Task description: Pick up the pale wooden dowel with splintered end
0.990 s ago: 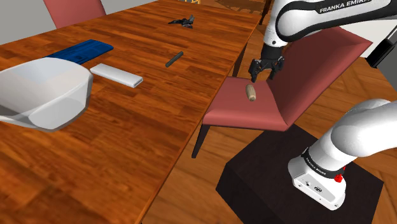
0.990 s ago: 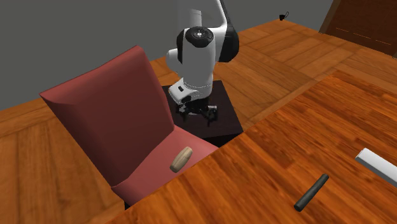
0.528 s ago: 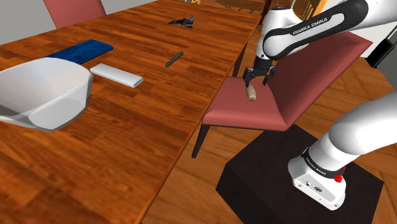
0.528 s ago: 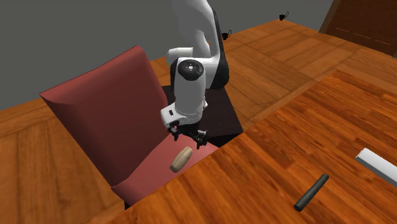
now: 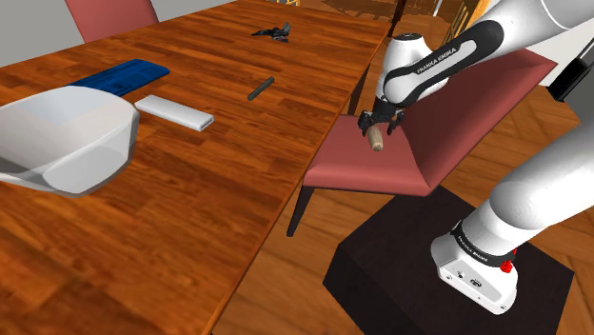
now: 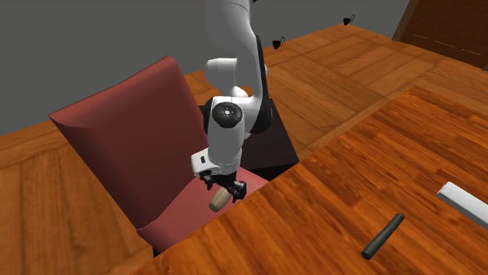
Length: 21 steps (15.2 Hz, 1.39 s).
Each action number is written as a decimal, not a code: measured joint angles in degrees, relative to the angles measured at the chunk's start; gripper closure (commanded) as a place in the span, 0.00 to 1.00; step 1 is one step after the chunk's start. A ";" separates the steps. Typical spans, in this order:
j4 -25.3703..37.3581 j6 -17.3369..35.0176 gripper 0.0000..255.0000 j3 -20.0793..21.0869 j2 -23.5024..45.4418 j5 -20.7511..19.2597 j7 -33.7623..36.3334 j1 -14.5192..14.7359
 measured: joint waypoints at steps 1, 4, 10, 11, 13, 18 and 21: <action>-0.24 0.89 0.00 0.01 0.65 -0.22 0.27 -0.04; -0.51 3.15 0.00 0.07 2.65 -0.79 0.98 -0.10; -0.55 4.00 1.00 -0.02 3.37 -1.00 1.06 -0.20; -0.54 4.01 1.00 -0.02 3.38 -1.00 1.06 -0.20; -0.53 4.04 1.00 -0.02 3.40 -1.00 1.04 -0.21; -0.42 2.24 1.00 -0.06 1.75 -0.54 0.46 -0.19; 0.07 -0.21 1.00 0.01 -0.21 0.01 0.02 -0.03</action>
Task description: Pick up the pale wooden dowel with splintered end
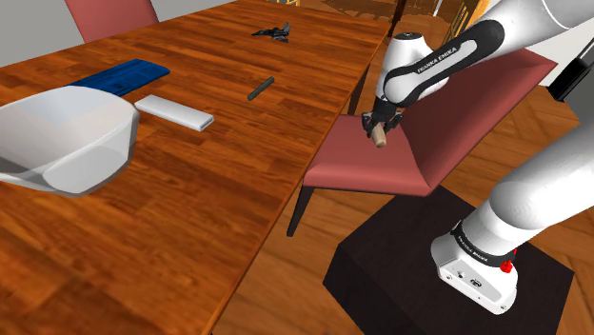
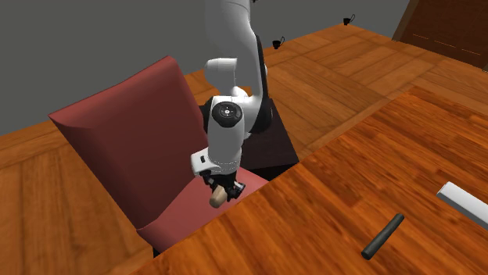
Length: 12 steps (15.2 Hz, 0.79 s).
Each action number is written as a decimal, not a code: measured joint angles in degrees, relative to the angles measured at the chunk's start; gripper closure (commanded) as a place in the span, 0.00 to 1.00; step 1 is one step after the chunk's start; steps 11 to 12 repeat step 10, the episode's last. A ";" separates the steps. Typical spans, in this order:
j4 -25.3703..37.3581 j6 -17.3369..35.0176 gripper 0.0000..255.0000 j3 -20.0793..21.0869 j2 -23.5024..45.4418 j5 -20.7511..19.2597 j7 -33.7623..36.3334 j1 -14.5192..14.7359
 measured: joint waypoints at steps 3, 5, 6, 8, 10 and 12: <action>0.79 -2.72 1.00 -0.05 -1.98 0.53 -0.67 0.08; 1.56 -4.32 1.00 -0.08 -2.81 0.81 -1.01 0.14; 1.69 -5.14 1.00 -0.07 -3.51 0.94 -1.14 0.18; 2.17 -6.97 1.00 -0.02 -4.87 1.22 -1.38 0.29; 2.48 -8.27 1.00 0.00 -5.85 1.42 -1.55 0.37; 2.48 -8.27 1.00 0.00 -5.85 1.42 -1.55 0.37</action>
